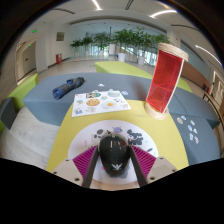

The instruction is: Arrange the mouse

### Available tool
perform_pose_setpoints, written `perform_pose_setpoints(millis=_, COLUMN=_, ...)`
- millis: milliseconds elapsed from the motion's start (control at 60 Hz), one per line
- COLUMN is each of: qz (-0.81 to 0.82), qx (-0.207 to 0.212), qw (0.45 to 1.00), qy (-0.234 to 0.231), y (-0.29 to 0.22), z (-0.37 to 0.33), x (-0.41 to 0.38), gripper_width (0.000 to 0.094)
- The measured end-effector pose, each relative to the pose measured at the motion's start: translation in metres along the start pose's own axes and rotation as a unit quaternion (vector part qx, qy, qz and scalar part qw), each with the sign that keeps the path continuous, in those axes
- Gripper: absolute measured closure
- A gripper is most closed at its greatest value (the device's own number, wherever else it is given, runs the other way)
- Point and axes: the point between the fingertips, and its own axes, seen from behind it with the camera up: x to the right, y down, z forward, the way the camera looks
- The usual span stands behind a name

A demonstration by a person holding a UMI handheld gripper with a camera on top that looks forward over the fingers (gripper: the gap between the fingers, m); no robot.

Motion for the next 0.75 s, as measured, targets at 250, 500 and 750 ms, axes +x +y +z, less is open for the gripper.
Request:
perform_pose_setpoints(millis=250, qz=0.006, qx=0.050, qw=0.998, qy=-0.027, y=-0.015, z=-0.120, x=-0.019, gripper_width=0.0094)
perform_pose_setpoints(millis=500, qz=-0.017, qx=0.083, qw=0.995, qy=-0.059, y=0.027, z=-0.226, x=-0.040, gripper_width=0.0100)
perform_pose_setpoints(millis=750, qz=0.001, qx=0.097, qw=0.994, qy=-0.059, y=0.048, z=-0.247, x=-0.025, gripper_width=0.0109)
